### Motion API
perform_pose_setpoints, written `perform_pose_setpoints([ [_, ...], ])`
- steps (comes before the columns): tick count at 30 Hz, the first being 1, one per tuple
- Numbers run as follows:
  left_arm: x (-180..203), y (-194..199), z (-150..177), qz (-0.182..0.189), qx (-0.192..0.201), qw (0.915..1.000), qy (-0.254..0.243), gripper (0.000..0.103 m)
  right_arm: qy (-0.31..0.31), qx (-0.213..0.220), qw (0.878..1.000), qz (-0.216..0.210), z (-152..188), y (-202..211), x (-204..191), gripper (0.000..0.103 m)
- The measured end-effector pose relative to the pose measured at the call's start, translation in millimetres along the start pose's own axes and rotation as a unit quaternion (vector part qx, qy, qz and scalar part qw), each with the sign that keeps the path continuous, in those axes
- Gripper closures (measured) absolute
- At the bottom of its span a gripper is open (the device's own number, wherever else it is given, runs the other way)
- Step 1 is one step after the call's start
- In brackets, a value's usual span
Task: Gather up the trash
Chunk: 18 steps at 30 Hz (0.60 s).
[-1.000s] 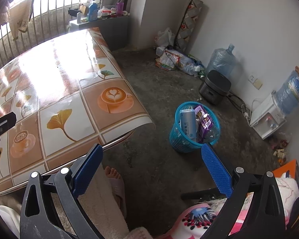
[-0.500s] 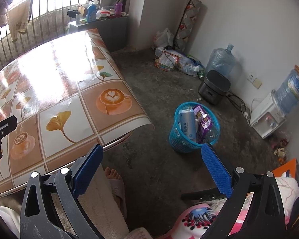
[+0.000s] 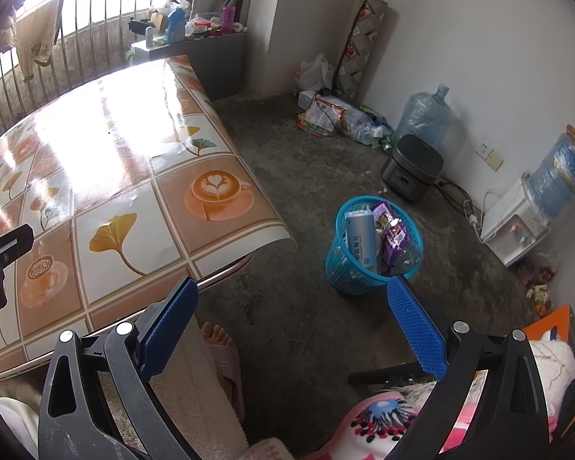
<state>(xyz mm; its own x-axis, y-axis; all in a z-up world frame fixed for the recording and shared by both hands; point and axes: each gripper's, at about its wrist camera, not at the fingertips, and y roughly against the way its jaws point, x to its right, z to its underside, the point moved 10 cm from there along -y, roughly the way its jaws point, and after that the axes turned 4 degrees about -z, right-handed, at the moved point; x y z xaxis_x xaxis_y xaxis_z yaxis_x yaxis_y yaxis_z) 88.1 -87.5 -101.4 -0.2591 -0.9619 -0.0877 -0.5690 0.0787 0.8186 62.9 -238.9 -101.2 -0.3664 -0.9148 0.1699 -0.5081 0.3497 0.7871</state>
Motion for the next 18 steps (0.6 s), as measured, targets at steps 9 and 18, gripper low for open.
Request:
perform_pose_setpoints([
  [9,-0.9,-3.4,1.9,-0.002,-0.001,1.0,-0.001,0.005,0.0,-0.001,1.0,0.0,0.1,0.0,0.1,0.008],
  [18,-1.5,-3.1,1.9,-0.002,-0.001,1.0,-0.001,0.005,-0.001,0.0,1.0,0.0,0.5,-0.3,-0.4,0.008],
])
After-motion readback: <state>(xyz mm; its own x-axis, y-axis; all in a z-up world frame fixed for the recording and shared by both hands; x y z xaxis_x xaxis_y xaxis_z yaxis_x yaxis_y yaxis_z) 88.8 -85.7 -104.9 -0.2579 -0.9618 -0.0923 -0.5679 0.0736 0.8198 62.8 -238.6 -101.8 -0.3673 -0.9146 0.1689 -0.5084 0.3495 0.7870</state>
